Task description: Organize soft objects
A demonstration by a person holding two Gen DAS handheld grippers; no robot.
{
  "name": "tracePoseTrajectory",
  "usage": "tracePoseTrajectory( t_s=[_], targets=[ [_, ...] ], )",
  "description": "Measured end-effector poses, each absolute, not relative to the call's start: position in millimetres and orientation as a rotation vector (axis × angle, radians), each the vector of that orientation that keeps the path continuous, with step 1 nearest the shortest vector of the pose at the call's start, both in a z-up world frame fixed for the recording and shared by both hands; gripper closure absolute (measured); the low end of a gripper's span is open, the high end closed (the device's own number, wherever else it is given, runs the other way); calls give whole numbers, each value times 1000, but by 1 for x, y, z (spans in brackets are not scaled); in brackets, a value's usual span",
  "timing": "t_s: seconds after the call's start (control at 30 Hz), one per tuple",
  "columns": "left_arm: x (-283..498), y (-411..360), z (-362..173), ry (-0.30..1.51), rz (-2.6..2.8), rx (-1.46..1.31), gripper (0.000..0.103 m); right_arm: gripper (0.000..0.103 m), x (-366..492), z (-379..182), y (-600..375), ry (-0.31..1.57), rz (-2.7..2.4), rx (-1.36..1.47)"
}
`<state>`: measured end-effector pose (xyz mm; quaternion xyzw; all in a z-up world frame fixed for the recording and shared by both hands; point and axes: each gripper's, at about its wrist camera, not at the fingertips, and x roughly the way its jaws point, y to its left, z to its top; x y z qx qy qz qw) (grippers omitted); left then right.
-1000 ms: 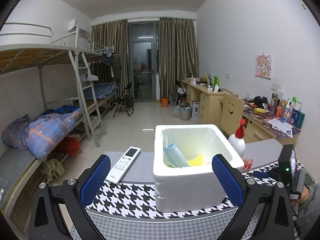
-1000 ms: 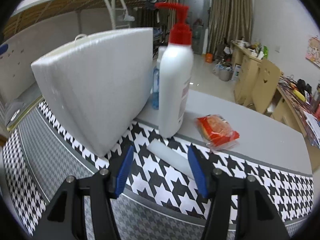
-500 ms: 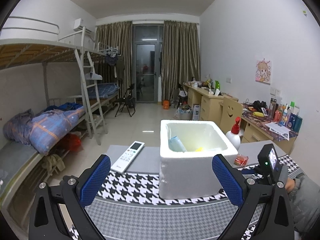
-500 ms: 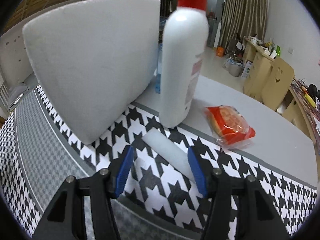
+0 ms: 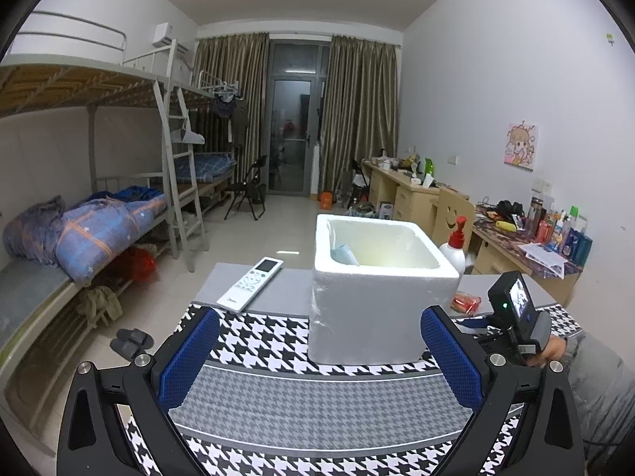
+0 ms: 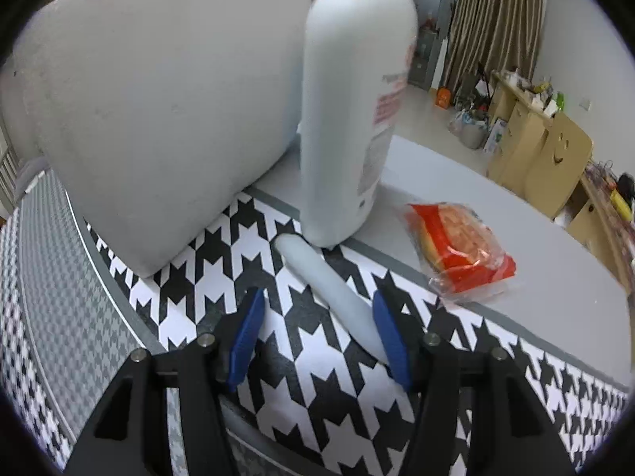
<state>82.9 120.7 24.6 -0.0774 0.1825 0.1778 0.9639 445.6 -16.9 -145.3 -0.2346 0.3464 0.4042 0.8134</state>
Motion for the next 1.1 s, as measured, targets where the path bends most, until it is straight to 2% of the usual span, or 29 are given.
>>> tracePoseTrajectory(
  t_s=[0.03, 0.13, 0.2, 0.27, 0.3, 0.37, 0.53, 0.6, 1.0, 1.1],
  targets=[
    [82, 121, 25, 368, 363, -162, 1, 42, 445, -145, -15, 736, 853, -509],
    [77, 124, 25, 365, 366, -175, 1, 54, 444, -143, -13, 748, 842, -523],
    [73, 123, 26, 358, 370, -176, 1, 71, 443, -142, -14, 744, 812, -541],
    [70, 123, 26, 351, 372, -179, 1, 78, 442, -141, -17, 742, 803, -558],
    [67, 122, 26, 347, 373, -180, 1, 86, 441, -140, -18, 737, 800, -566],
    [64, 122, 27, 345, 373, -181, 1, 91, 435, -140, -22, 738, 806, -577],
    [57, 117, 28, 336, 368, -176, 1, 94, 419, -138, -25, 716, 799, -593],
    [52, 115, 29, 330, 366, -174, 1, 101, 414, -136, -27, 718, 800, -583],
    [36, 118, 24, 316, 390, -194, 1, 99, 384, -126, -28, 682, 844, -609],
    [28, 123, 19, 319, 412, -207, 1, 94, 398, -130, -21, 723, 868, -624]
  ],
)
